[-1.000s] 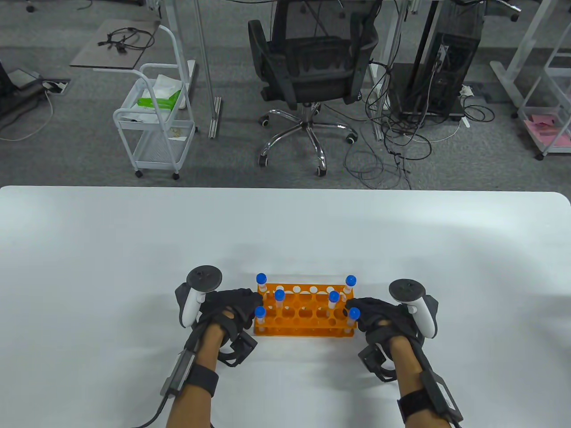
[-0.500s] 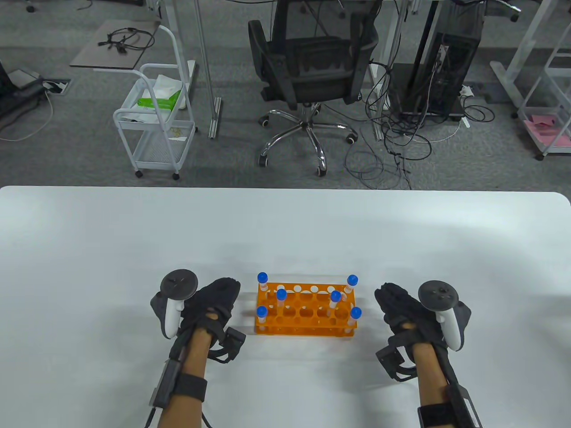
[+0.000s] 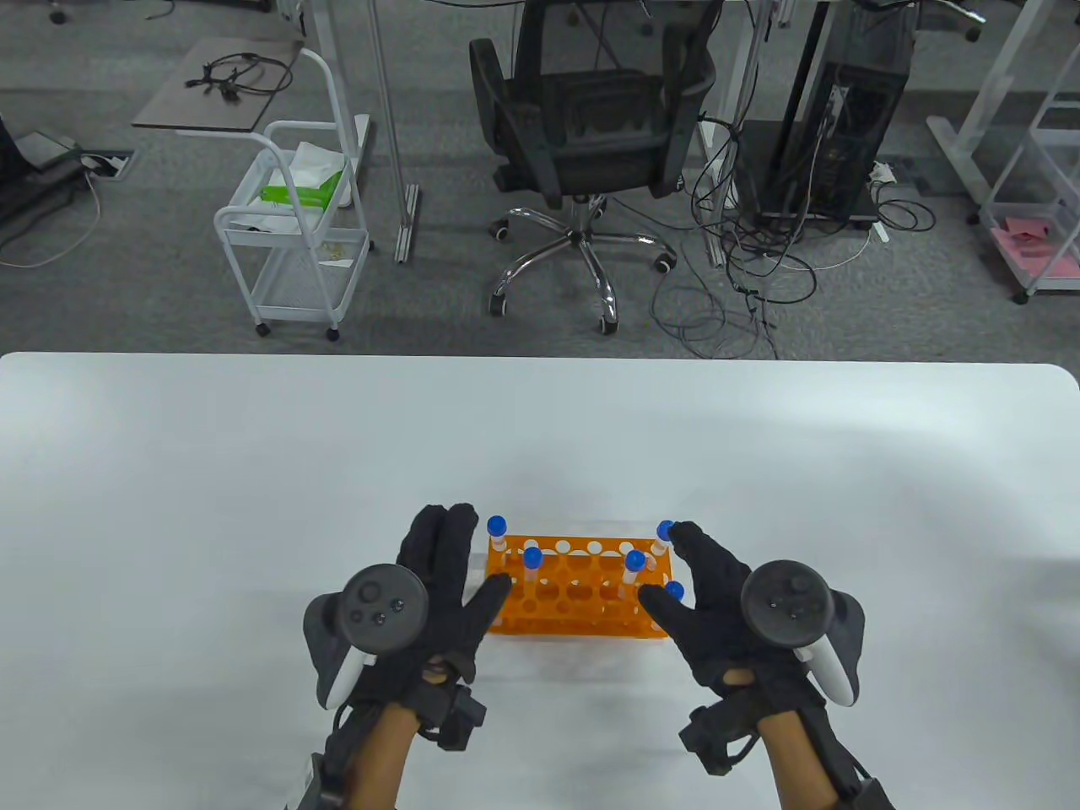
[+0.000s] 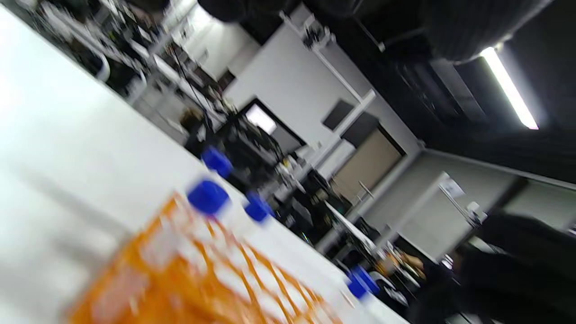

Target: Insert test tubes into test tube rack (6 test tubes)

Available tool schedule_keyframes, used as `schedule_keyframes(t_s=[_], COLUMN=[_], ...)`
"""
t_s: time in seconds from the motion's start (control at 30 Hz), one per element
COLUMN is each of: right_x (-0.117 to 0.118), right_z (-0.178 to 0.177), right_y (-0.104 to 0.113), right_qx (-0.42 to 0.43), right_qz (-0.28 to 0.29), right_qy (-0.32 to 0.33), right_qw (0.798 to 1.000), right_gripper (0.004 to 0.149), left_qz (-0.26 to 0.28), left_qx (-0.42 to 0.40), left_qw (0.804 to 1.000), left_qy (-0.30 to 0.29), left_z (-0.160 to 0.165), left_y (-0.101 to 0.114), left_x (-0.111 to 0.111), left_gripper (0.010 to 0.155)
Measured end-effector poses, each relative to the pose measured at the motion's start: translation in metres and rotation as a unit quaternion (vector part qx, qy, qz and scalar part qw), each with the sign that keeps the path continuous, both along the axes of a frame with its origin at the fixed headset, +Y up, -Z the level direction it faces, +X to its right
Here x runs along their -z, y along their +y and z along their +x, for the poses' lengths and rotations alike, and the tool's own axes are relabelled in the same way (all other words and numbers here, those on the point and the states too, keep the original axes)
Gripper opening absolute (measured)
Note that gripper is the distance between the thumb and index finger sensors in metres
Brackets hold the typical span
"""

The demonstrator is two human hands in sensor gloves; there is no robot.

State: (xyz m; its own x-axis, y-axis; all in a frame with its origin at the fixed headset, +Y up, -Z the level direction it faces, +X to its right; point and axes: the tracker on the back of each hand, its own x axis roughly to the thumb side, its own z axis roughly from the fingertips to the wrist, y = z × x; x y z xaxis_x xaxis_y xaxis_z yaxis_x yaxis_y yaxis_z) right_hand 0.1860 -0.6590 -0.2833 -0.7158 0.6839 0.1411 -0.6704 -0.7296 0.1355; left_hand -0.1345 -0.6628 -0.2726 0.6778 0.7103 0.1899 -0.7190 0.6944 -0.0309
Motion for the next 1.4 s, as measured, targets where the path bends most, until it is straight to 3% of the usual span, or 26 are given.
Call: schedule_keyframes(t_s=[0.07,0.17,0.3,0.4,0.7,1.4], right_x=[-0.002,-0.004,-0.005,-0.005,-0.007,-0.005], right_z=[0.000,-0.008,-0.016,-0.017,-0.016,-0.017], right_y=[-0.010,-0.022,-0.025,-0.029,-0.031,-0.047], right_qx=[0.005,-0.009,-0.109,-0.093,-0.104,-0.152], right_qz=[0.010,-0.023,-0.014,-0.021,-0.012,-0.034], right_qy=[0.001,0.035,0.064,0.062,0.053,0.046], right_qw=[1.000,0.999,0.992,0.994,0.993,0.987], right_gripper=[0.092,0.095,0.098,0.098,0.100,0.102], left_qz=[-0.039,-0.100,-0.113,-0.127,-0.097,-0.136], left_qx=[-0.011,0.021,0.048,0.024,0.050,0.101], left_qw=[0.999,0.994,0.991,0.990,0.992,0.984], left_qy=[-0.031,-0.048,-0.047,-0.054,-0.070,-0.060], left_z=[0.009,0.017,0.020,0.020,0.033,0.036], left_y=[-0.008,-0.023,-0.034,-0.040,-0.039,-0.055], left_x=[-0.005,-0.004,-0.001,0.000,0.001,0.004], left_gripper=[0.081,0.084,0.086,0.086,0.089,0.085])
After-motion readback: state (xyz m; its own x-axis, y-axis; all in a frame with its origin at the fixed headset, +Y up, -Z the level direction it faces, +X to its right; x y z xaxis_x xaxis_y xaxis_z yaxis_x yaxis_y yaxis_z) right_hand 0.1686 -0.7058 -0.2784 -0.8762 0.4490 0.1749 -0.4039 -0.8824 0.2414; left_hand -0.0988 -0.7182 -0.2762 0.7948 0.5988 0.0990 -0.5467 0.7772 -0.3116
